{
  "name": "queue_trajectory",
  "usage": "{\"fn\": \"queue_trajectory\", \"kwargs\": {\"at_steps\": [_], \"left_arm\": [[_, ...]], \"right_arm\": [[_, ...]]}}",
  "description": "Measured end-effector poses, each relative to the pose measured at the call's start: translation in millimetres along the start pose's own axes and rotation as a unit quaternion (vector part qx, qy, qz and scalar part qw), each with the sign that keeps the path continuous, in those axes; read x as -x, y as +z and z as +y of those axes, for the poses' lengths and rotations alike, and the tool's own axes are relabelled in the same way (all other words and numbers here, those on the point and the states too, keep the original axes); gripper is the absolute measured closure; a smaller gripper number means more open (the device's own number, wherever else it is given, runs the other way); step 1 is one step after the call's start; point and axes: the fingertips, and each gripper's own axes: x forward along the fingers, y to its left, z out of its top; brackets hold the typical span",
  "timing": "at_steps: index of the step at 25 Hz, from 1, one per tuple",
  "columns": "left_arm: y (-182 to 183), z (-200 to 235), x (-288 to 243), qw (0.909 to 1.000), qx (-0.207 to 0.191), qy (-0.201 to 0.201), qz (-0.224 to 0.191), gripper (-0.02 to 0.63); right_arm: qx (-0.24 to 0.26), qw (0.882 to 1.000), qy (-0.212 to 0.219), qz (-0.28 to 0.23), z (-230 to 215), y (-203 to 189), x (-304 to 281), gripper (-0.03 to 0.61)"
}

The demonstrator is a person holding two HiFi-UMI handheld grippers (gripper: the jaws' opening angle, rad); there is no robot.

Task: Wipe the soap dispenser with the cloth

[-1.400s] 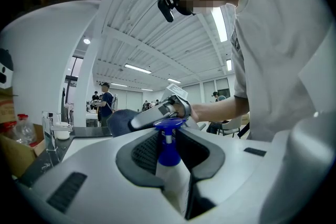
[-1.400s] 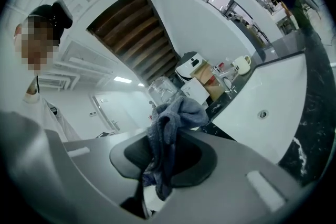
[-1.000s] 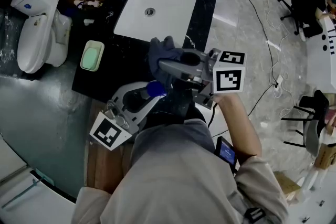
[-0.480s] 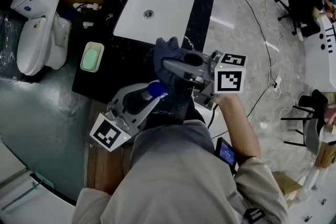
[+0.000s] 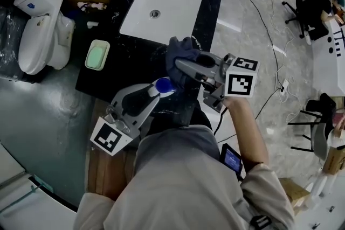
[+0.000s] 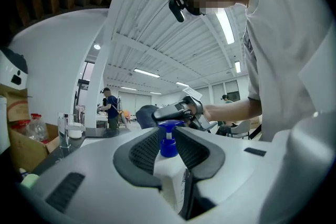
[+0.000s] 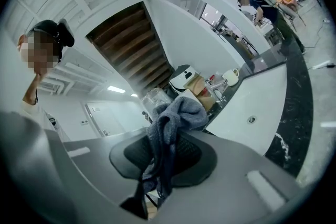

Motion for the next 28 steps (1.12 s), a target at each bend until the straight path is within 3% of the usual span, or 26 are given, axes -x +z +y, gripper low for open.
{"fn": "queue_trajectory", "kwargs": {"at_steps": [6,12,19,24,28], "left_arm": [[6,-4,15,0.9995,-0.003,0.028,-0.015,0.53],[6,-16,18,0.9982,-0.007,0.06,-0.003,0.533],[12,-29,17,0.9911,-0.008,0.133,0.001,0.6],[21,-47,14,0.9834,0.021,0.18,-0.01,0.606],[28,-58,10,0.9784,0.059,0.196,-0.026,0.606]], "right_arm": [[0.038,0.999,-0.026,0.002,5,-6,9,0.506],[0.078,0.996,-0.035,0.002,18,-11,29,0.506],[0.113,0.992,-0.056,0.016,28,-26,67,0.506],[0.157,0.986,-0.059,0.017,50,-36,95,0.507],[0.198,0.978,-0.069,0.019,65,-38,109,0.511]]}}
